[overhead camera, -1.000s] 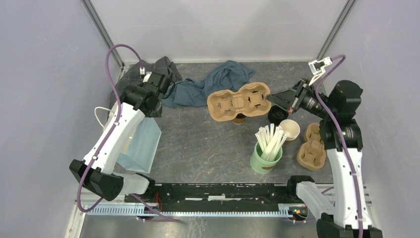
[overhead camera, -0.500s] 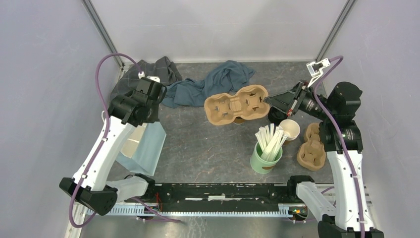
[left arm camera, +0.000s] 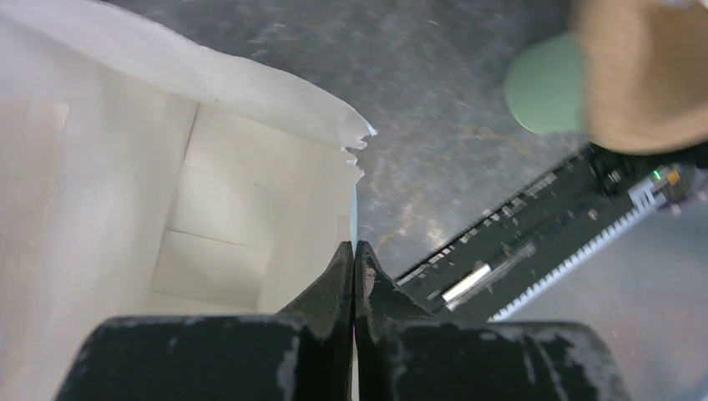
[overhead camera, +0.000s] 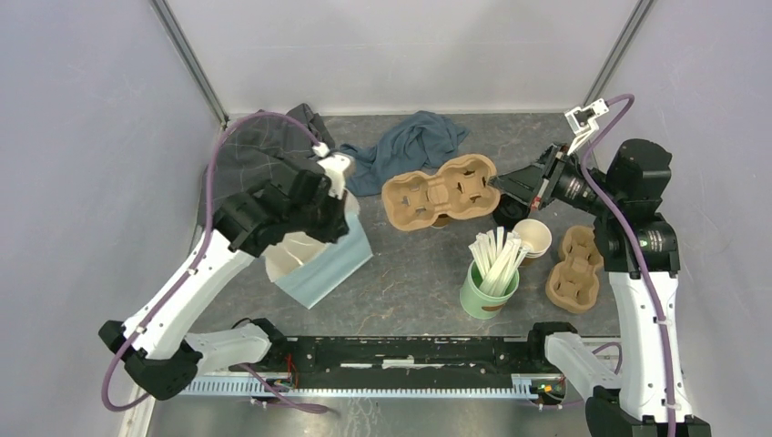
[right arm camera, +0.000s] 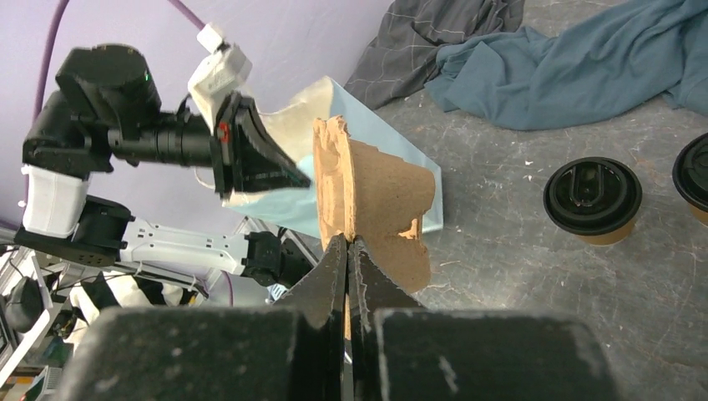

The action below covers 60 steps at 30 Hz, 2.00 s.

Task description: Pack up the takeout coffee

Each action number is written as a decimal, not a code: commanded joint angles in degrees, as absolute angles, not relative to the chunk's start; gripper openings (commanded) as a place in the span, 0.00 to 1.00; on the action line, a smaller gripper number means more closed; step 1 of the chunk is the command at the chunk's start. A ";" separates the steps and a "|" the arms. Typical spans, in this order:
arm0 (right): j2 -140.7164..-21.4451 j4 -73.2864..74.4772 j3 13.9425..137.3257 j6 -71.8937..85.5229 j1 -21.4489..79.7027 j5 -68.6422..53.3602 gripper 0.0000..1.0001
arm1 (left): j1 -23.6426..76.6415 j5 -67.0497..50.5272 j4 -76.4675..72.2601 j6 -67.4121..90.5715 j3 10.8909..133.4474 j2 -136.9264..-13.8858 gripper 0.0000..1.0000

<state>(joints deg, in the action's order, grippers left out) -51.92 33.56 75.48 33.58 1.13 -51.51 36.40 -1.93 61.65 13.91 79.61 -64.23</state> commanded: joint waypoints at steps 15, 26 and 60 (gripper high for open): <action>-59.30 54.91 94.91 21.91 1.28 -44.59 0.00 | 50.01 -4.97 52.08 37.21 84.99 -62.82 0.72; -63.67 44.95 99.46 33.43 2.58 -51.43 0.00 | 49.96 6.30 60.37 48.73 84.22 -52.77 0.67; -83.80 48.71 111.73 35.09 46.42 -11.04 0.00 | 49.97 1.29 57.49 62.75 61.54 -34.48 0.18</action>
